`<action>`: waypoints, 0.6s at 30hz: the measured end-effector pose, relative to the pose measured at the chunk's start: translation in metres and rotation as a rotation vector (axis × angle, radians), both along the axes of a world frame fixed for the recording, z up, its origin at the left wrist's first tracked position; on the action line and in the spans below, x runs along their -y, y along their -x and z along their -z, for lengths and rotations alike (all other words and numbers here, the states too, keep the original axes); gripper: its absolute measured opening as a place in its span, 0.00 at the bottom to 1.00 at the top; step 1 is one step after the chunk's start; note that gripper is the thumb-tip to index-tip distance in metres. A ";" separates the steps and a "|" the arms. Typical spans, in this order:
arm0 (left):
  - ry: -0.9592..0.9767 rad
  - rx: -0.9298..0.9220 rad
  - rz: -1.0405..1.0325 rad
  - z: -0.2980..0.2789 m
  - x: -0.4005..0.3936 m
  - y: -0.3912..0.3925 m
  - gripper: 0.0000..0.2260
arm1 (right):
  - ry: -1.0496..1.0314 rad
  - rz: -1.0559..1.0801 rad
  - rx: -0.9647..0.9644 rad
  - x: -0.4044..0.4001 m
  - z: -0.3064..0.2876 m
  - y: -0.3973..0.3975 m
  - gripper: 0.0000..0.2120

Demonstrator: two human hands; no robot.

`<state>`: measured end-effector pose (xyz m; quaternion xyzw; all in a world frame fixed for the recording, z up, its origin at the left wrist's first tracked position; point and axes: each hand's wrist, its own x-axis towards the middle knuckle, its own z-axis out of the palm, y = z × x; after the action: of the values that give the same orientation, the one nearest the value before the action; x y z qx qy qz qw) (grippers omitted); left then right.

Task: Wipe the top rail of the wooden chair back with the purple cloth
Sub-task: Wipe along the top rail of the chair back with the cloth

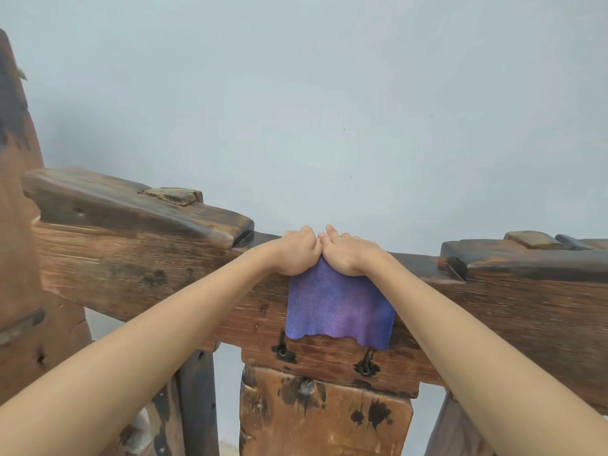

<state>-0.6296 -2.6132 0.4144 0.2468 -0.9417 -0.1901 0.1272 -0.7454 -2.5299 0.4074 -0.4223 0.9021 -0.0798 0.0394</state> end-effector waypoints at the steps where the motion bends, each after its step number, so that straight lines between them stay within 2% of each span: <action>1: -0.017 0.000 0.005 0.000 0.002 -0.002 0.21 | 0.007 -0.006 -0.004 0.002 0.001 -0.001 0.30; 5: -0.082 0.018 0.079 -0.001 0.011 -0.012 0.18 | 0.053 -0.018 0.007 0.014 0.002 -0.008 0.30; 9: -0.117 -0.102 0.047 -0.005 0.027 -0.020 0.12 | 0.189 -0.034 0.022 0.027 0.000 -0.022 0.30; 18: -0.276 -0.268 0.023 -0.027 0.056 -0.035 0.12 | 0.337 -0.008 0.070 0.054 -0.003 -0.053 0.27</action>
<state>-0.5942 -2.6688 0.4418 0.2237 -0.8842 -0.3499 0.2141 -0.6928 -2.5839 0.4107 -0.4233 0.8724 -0.2445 -0.0005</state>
